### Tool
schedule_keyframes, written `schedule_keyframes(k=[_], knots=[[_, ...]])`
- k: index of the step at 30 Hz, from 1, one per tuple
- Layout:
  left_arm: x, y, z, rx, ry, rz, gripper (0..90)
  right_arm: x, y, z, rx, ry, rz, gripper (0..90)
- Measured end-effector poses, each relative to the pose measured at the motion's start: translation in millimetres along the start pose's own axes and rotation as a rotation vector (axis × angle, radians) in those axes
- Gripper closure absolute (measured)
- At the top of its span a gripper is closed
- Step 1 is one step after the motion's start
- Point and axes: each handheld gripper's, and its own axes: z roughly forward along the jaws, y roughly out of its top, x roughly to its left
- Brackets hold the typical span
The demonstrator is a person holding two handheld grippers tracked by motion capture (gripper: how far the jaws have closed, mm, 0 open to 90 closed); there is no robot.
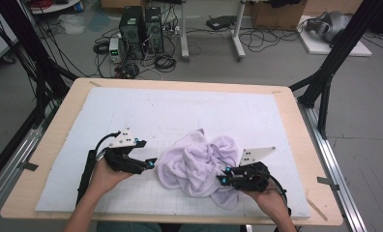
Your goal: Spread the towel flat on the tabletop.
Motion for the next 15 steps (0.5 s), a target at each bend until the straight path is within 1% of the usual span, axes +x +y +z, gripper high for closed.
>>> schedule_keyframes(k=[1, 3, 4, 5, 6, 8, 10, 11, 13, 15], knots=[[-1.3, 0.3, 3.0, 0.006, -0.006, 0.004, 25.9, 0.0, 0.0, 0.0, 0.000, 0.000, 0.000, 78.5], [-3.7, 0.9, 9.6, 0.020, -0.018, 0.006, 27.4, 5.6, -0.9, -0.9, 0.022, 0.051, -0.024, 77.7], [-4.7, 1.4, 14.0, 0.027, -0.027, 0.009, 28.2, 7.3, -0.3, -1.5, 0.026, 0.046, -0.035, 76.2], [-4.9, 1.9, 17.4, 0.034, -0.038, 0.013, 29.8, 8.0, 2.3, -4.7, 0.031, 0.031, -0.052, 72.8], [-5.0, 2.3, 20.2, 0.037, -0.046, 0.014, 30.8, 6.2, 5.7, -9.1, 0.021, 0.005, -0.055, 71.0], [-5.4, 3.1, 28.3, 0.041, -0.065, 0.004, 33.1, -1.2, 14.1, -17.8, -0.019, -0.044, -0.045, 67.4], [-5.0, 3.1, 36.6, 0.045, -0.081, 0.012, 37.6, -9.7, 22.3, -21.0, -0.056, -0.073, -0.027, 62.4], [-4.3, 2.3, 41.6, 0.051, -0.085, 0.011, 39.2, -12.9, 24.8, -19.9, -0.065, -0.071, -0.021, 59.7], [-2.4, 0.3, 52.5, 0.083, -0.100, 0.009, 40.3, -20.4, 29.0, -10.5, -0.070, -0.056, -0.004, 52.1], [-3.5, -1.3, 59.3, 0.102, -0.112, 0.016, 42.1, -24.3, 29.6, 2.9, -0.055, -0.031, 0.008, 48.7]])
